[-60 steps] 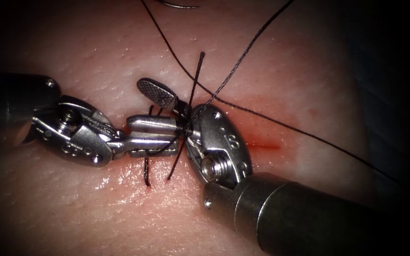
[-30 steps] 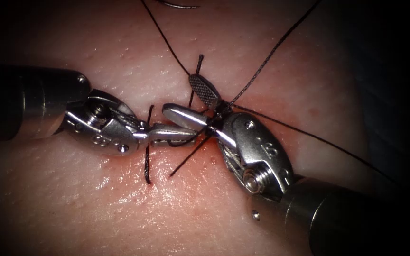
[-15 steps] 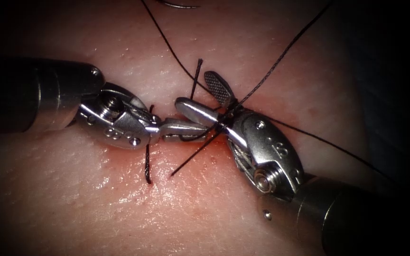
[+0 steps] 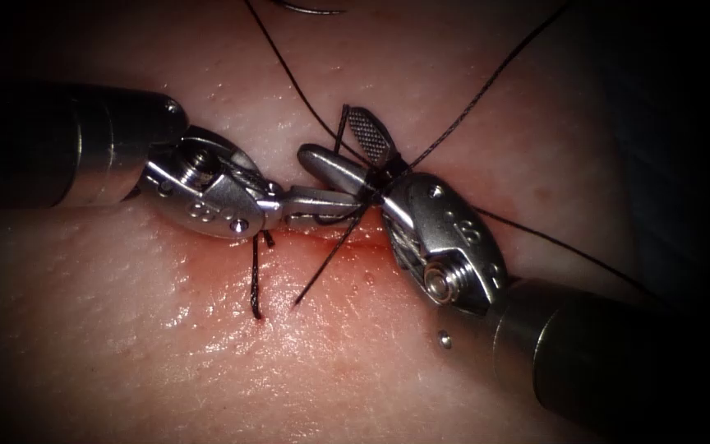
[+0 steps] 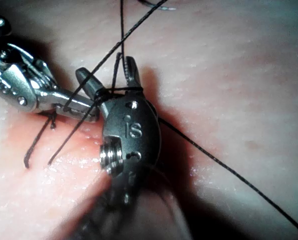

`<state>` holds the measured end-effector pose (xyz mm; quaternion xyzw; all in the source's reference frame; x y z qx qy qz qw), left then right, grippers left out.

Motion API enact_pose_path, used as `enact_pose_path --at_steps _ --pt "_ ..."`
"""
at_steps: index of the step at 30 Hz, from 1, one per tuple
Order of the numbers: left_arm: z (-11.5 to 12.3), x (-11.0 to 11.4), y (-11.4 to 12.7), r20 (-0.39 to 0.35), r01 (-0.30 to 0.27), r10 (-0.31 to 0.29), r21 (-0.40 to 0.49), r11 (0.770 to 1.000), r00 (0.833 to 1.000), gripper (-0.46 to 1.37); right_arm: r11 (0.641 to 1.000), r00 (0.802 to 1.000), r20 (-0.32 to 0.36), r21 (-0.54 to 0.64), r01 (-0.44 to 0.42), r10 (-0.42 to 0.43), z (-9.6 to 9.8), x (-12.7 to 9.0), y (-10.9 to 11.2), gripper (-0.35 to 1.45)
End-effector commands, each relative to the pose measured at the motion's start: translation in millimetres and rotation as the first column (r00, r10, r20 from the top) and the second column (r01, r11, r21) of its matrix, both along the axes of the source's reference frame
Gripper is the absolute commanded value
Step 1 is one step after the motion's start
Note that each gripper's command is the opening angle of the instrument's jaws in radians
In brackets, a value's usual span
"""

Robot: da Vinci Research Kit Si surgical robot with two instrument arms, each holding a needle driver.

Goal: Wound Closure
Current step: Grab the suture tail with the right gripper

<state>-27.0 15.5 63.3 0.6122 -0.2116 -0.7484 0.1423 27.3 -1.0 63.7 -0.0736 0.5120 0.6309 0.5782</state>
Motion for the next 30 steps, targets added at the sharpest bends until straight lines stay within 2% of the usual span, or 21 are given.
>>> enact_pose_path --at_steps 1,15,16,17,18,19,20,30 --pt "0.0 0.0 0.0 -0.003 -0.006 0.006 0.001 1.0 1.0 -0.35 1.0 1.0 0.003 0.001 0.004 -0.004 0.1 0.0 0.0 1.06" --pt "0.9 0.2 0.6 -0.001 -0.019 0.019 -0.004 1.0 1.0 -0.35 1.0 1.0 -0.012 0.009 0.015 -0.015 1.3 1.4 1.0 1.01" --pt "1.0 0.2 0.6 -0.001 -0.019 0.019 -0.004 1.0 1.0 -0.35 1.0 1.0 -0.012 0.009 0.015 -0.015 1.3 1.5 1.0 0.95" --pt "1.1 0.2 0.7 -0.001 -0.019 0.019 -0.004 1.0 1.0 -0.35 1.0 1.0 -0.016 0.008 0.022 -0.022 1.3 1.6 1.0 0.79" --pt "1.1 0.2 0.7 -0.001 -0.018 0.018 0.001 1.0 1.0 -0.35 0.999 0.998 -0.037 0.01 0.045 -0.044 1.2 1.7 0.9 0.2" --pt "1.2 0.2 0.7 -0.001 -0.018 0.018 0.001 1.0 1.0 -0.35 0.998 0.996 -0.052 0.008 0.068 -0.068 1.1 1.8 0.8 -0.13" --pt "1.2 0.2 0.7 -0.001 -0.018 0.018 0.001 1.0 1.0 -0.35 0.996 0.995 -0.062 0.009 0.085 -0.084 1.0 2.0 0.8 -0.35" --pt "1.4 0.4 0.6 0.0 -0.018 0.018 0.006 1.0 1.0 -0.35 0.995 0.993 -0.071 0.012 0.098 -0.097 0.8 2.6 0.7 -0.35"
